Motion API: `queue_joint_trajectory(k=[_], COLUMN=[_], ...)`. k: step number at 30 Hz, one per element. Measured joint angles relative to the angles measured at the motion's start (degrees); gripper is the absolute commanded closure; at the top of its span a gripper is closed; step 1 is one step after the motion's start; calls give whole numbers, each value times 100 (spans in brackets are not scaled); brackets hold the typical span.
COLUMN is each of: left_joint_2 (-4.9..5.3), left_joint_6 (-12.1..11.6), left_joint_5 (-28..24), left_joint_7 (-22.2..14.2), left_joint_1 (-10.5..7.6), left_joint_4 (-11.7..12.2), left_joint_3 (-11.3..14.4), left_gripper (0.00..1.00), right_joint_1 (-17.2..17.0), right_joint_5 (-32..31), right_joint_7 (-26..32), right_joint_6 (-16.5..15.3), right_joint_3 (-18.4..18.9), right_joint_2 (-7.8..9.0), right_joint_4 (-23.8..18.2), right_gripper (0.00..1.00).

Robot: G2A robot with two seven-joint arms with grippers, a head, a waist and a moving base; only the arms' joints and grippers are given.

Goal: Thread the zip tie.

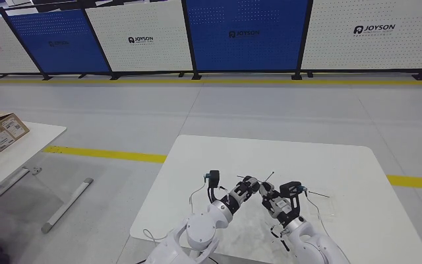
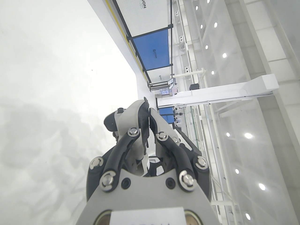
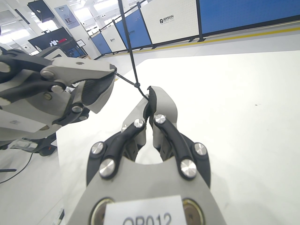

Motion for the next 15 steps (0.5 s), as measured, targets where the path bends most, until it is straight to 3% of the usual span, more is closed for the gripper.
queue_joint_trajectory(k=[15], left_joint_2=[-5], left_joint_6=[-94], left_joint_5=[-115], left_joint_7=[155], left_joint_1=[57], left_joint_4=[-113], left_joint_3=[-117], left_gripper=[100], right_joint_1=[12], right_joint_5=[-17], right_joint_7=[3], right_joint_6=[5], right_joint_3=[-30], right_joint_2=[13], right_joint_4=[47], right_gripper=[100])
